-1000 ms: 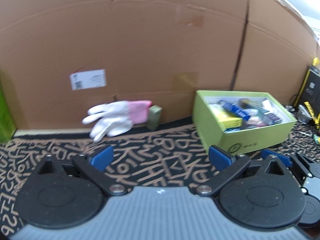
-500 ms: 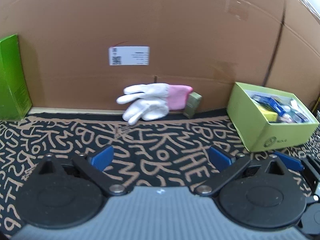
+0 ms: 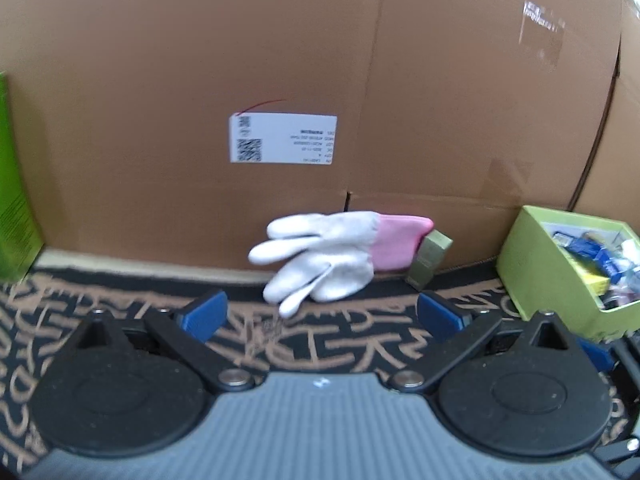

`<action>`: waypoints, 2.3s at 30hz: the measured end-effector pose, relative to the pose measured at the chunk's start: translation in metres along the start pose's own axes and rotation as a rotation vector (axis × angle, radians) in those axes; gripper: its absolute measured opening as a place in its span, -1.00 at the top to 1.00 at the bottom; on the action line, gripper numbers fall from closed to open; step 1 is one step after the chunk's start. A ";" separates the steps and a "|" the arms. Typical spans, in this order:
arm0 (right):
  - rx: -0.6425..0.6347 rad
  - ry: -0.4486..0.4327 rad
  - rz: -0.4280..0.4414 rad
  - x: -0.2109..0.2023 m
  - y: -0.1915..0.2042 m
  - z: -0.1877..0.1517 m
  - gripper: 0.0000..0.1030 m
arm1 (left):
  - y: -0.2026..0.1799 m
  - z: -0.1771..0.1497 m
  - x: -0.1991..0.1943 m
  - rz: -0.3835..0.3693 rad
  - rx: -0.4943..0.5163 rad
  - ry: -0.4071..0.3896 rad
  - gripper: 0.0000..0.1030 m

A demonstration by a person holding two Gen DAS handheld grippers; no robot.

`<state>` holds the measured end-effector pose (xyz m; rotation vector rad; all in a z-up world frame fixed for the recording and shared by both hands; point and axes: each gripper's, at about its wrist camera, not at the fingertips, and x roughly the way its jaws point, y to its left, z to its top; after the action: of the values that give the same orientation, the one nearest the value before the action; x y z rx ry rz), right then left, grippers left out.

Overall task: Organize objects
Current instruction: 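Move both tools back toward the white-pink glove and olive-green box, then grasp the white-pink glove with the left tool while the right tool grasps the olive-green box, then carry the glove and olive-green box into the shoebox and release both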

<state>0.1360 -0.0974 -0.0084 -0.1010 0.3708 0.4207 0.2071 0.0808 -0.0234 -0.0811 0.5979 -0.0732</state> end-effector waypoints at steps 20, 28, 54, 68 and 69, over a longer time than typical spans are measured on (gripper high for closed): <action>-0.154 0.096 -0.240 0.129 -0.010 0.029 -0.69 | 0.016 0.010 0.105 -0.085 -0.027 0.098 -0.29; -0.184 0.099 -0.220 0.140 -0.019 0.025 -0.26 | 0.006 0.007 0.117 -0.125 -0.002 0.130 0.49; 0.012 0.223 -0.058 0.039 -0.047 -0.010 0.39 | -0.027 -0.015 0.087 -0.296 0.288 0.189 0.21; -0.008 0.120 -0.076 0.034 -0.052 0.011 0.50 | -0.011 0.019 0.057 -0.363 0.006 0.098 0.82; -0.002 0.099 -0.080 0.030 -0.055 0.014 0.50 | -0.011 0.022 0.052 -0.365 -0.014 0.084 0.82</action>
<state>0.1888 -0.1340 -0.0049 -0.1387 0.4624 0.3379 0.2613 0.0666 -0.0334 -0.2010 0.6624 -0.4284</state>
